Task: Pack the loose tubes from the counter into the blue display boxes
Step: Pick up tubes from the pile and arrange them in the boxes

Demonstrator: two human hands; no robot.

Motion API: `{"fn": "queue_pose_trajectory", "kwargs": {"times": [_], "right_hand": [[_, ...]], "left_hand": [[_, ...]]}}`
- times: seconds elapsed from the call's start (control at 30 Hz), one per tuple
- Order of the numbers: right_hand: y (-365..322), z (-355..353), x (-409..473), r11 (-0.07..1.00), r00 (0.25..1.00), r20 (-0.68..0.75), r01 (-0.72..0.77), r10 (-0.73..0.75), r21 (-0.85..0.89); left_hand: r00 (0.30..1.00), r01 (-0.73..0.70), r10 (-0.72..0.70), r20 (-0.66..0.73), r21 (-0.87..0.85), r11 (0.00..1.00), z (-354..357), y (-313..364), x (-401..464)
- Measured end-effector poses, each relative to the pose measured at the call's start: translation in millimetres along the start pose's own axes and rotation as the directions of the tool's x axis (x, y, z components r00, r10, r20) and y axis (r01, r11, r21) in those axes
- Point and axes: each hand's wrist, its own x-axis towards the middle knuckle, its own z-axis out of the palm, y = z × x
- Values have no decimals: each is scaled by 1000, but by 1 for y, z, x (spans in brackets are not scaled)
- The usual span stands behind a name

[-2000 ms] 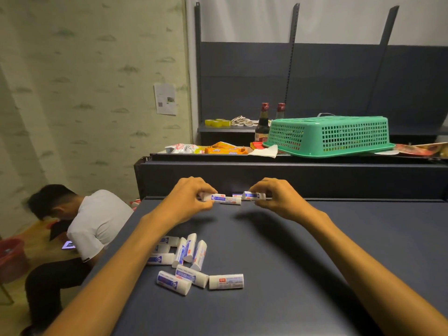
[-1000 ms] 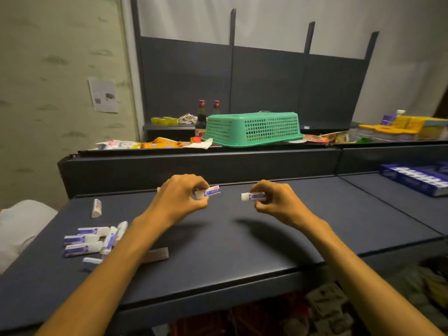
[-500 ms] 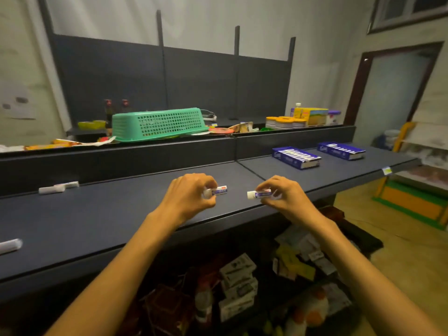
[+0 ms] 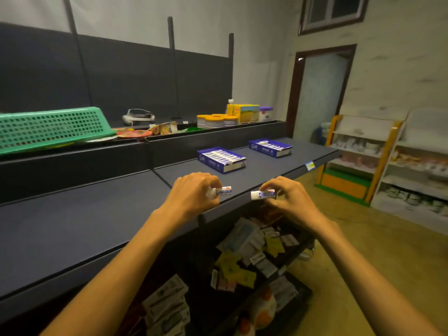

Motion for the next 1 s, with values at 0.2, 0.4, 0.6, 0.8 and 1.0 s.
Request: {"fn": "queue_pose_trajectory", "kwargs": {"times": [0.2, 0.4, 0.6, 0.8, 1.0], "right_hand": [[97, -36, 47, 994, 997, -14, -70, 69, -81], [185, -59, 90, 991, 995, -29, -100, 97, -89], [280, -75, 135, 994, 994, -46, -104, 102, -42], [378, -87, 189, 1000, 999, -40, -12, 13, 18], [448, -90, 254, 987, 990, 40, 128, -133, 100]], "left_hand": [[999, -30, 29, -16, -44, 999, 58, 22, 109], [999, -44, 45, 14, -62, 997, 112, 48, 203], [999, -17, 20, 43, -72, 997, 164, 72, 286], [997, 80, -80, 3, -45, 996, 212, 97, 356], [967, 254, -254, -18, 4, 967, 234, 103, 404]]}}
